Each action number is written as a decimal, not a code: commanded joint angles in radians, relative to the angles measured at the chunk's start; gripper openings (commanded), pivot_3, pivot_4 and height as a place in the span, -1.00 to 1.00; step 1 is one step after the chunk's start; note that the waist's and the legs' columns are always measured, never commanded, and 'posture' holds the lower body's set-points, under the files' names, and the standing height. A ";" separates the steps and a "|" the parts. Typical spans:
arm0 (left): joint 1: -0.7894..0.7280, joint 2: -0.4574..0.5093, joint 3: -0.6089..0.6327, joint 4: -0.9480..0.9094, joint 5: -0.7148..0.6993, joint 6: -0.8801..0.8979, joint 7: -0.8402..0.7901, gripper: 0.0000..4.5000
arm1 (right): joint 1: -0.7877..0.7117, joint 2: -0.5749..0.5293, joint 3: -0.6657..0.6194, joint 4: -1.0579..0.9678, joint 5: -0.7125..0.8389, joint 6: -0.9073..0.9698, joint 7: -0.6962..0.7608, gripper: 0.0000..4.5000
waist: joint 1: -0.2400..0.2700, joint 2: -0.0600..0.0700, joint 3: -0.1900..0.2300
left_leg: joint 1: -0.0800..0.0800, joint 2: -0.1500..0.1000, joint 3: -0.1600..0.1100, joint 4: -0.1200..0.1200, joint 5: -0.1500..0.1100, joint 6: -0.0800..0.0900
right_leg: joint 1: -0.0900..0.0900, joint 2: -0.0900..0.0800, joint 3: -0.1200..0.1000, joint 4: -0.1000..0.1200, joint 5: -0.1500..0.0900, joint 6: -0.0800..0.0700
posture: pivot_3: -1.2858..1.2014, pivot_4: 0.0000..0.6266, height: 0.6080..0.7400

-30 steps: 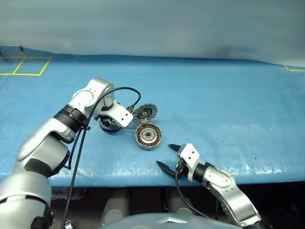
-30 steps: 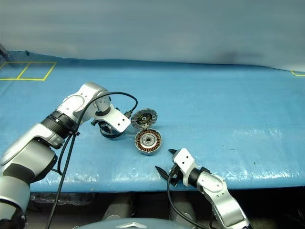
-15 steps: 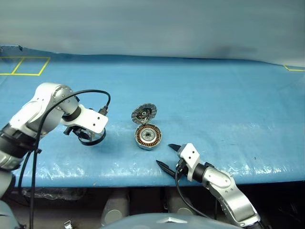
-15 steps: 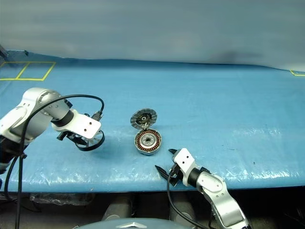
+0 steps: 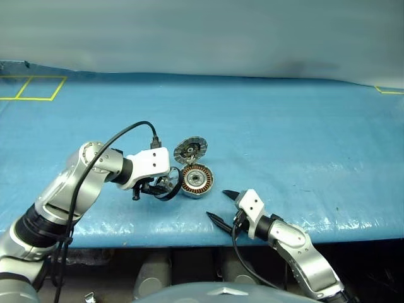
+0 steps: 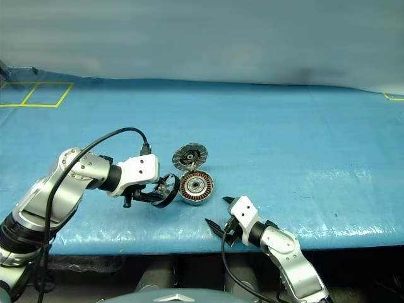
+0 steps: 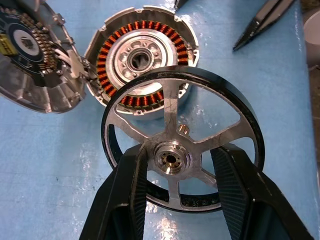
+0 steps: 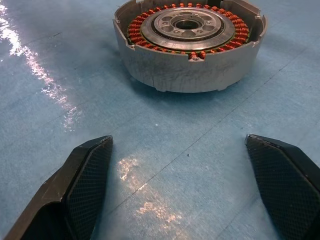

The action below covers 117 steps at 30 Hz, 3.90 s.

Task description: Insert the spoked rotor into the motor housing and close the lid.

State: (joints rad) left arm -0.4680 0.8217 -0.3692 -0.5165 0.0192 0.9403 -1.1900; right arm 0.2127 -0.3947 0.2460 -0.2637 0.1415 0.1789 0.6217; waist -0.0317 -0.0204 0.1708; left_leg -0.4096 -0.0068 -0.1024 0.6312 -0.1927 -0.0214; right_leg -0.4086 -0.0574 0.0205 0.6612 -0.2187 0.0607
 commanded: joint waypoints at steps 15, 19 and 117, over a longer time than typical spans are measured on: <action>-0.213 -0.134 -0.148 0.092 -0.010 -0.027 0.112 -0.25 | -0.011 0.057 -0.078 0.029 0.115 -0.126 0.044 1.00 | 0.003 0.001 0.000 | -0.001 -0.001 0.001 0.000 0.000 0.000 | -0.001 0.000 0.001 -0.001 0.000 0.000 | 0.03 -0.52 1.00; -0.259 -0.161 -0.209 0.136 0.024 -0.026 0.136 -0.25 | -0.016 0.054 -0.072 0.045 0.103 -0.132 0.039 1.00 | 0.003 0.001 0.001 | -0.001 -0.001 0.001 0.000 0.000 0.000 | -0.001 0.000 0.001 -0.001 0.000 0.000 | 0.03 -0.52 1.00; -0.466 -0.188 -0.519 0.327 0.221 -0.163 -0.097 -0.25 | -0.012 0.071 -0.050 0.082 0.044 -0.130 0.014 1.00 | -0.003 0.003 0.000 | -0.001 -0.001 0.001 -0.001 0.000 0.000 | -0.001 0.000 0.001 -0.001 0.000 0.000 | 0.03 -0.52 1.00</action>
State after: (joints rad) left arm -0.9249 0.6318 -0.8799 -0.2007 0.2275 0.7859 -1.2708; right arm 0.2017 -0.3236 0.1989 -0.1652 0.1796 0.0551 0.6344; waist -0.0351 -0.0178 0.1711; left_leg -0.4105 -0.0077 -0.1020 0.6300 -0.1927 -0.0214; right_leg -0.4098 -0.0579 0.0213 0.6600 -0.2186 0.0608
